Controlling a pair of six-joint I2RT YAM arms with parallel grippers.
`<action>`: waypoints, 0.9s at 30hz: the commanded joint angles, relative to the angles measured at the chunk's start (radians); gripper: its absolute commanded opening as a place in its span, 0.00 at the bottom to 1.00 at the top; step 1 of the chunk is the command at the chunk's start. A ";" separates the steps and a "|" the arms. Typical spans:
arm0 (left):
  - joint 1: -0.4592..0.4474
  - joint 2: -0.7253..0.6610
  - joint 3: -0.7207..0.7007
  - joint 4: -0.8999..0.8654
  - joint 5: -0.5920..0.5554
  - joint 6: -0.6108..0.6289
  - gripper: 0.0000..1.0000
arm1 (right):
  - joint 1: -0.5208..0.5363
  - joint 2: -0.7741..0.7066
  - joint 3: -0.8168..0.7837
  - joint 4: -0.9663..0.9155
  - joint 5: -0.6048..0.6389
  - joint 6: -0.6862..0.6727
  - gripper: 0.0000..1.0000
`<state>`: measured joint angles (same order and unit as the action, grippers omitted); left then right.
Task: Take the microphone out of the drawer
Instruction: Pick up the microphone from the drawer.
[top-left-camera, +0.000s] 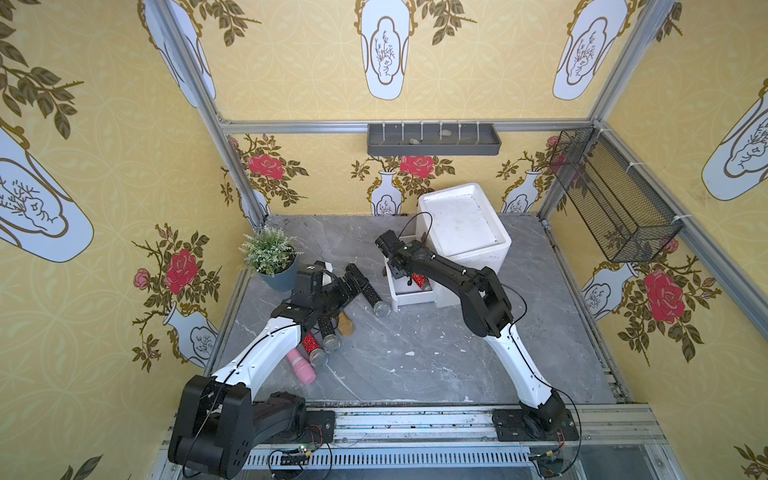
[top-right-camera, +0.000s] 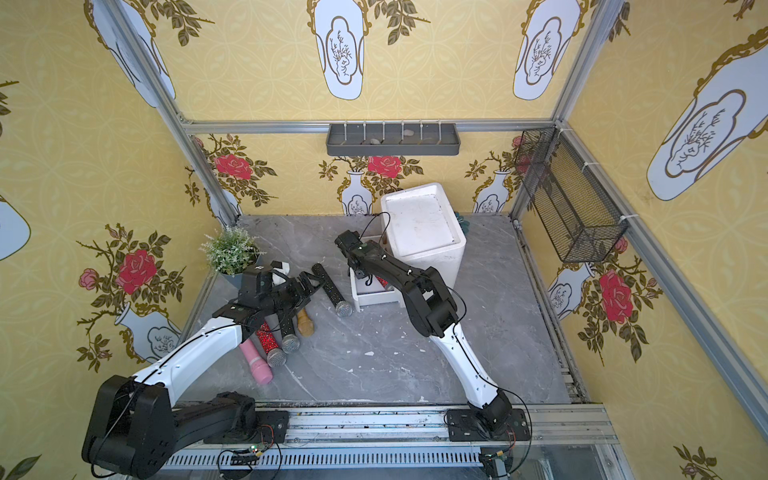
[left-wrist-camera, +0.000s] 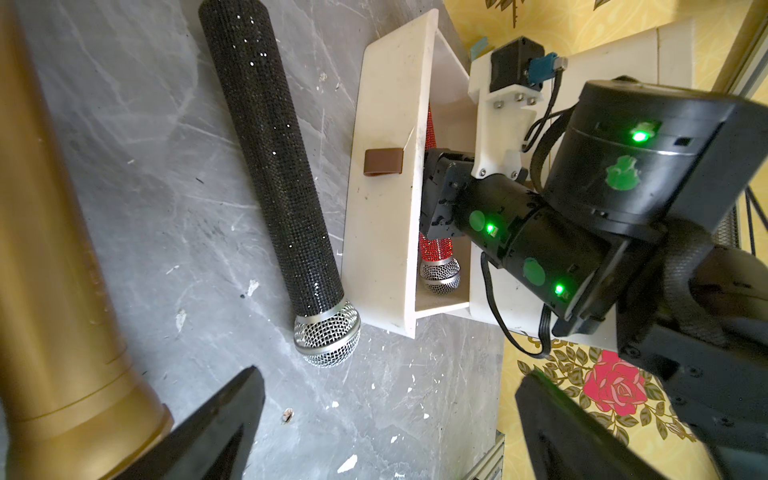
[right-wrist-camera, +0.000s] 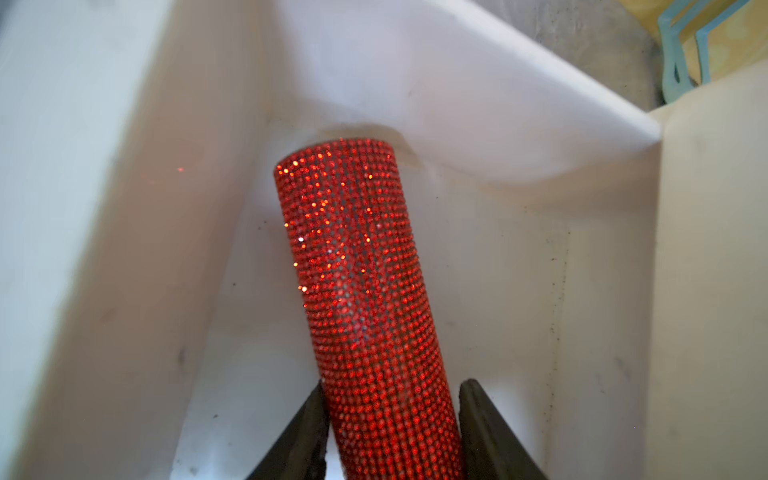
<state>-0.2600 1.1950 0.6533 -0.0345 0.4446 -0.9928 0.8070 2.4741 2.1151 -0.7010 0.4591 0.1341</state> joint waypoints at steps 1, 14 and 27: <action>0.001 0.000 -0.007 0.023 -0.006 0.005 1.00 | -0.002 -0.002 -0.018 -0.050 -0.079 0.042 0.46; 0.001 0.001 -0.004 0.022 -0.010 0.007 1.00 | 0.000 -0.051 -0.006 -0.023 -0.050 0.009 0.31; 0.001 -0.008 -0.006 0.011 -0.020 0.016 1.00 | 0.021 -0.147 0.029 0.005 -0.018 -0.023 0.25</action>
<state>-0.2600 1.1908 0.6533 -0.0349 0.4370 -0.9932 0.8215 2.3508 2.1342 -0.7078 0.4145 0.1265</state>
